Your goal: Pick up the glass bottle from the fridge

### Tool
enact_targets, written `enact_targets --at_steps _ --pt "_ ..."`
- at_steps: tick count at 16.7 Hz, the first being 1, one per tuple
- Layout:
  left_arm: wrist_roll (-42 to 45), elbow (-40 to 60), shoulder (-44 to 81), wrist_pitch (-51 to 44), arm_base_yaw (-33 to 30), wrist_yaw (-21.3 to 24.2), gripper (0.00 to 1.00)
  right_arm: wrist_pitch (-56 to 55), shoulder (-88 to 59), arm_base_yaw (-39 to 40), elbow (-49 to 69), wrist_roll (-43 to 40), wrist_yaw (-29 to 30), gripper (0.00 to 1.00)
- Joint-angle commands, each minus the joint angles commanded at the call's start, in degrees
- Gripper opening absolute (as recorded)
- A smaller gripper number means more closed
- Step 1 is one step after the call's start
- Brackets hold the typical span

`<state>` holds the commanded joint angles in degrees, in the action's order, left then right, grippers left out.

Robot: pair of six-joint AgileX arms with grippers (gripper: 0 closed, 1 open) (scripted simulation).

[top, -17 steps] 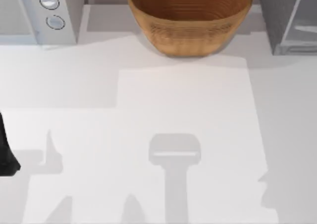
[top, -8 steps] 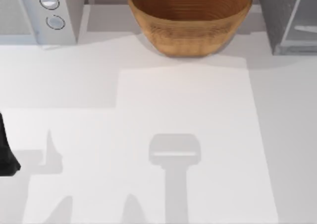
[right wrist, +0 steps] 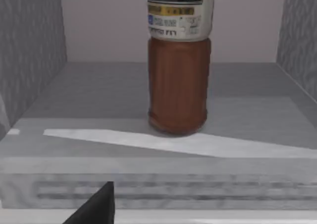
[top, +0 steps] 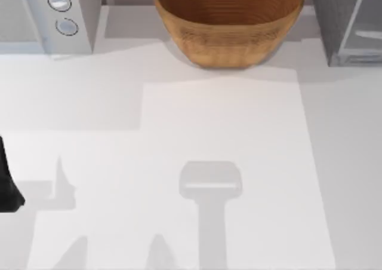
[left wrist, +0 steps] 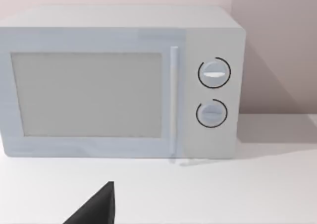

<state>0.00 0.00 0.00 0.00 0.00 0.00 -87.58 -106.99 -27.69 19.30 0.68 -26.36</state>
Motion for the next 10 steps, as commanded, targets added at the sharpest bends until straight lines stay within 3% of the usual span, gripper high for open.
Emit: enact_targets --at_steps 10 --pt "0.0 0.0 0.0 0.0 0.0 0.0 1.0 21.95 -13.33 11.3 35.73 -0.13 11.9 1.0"
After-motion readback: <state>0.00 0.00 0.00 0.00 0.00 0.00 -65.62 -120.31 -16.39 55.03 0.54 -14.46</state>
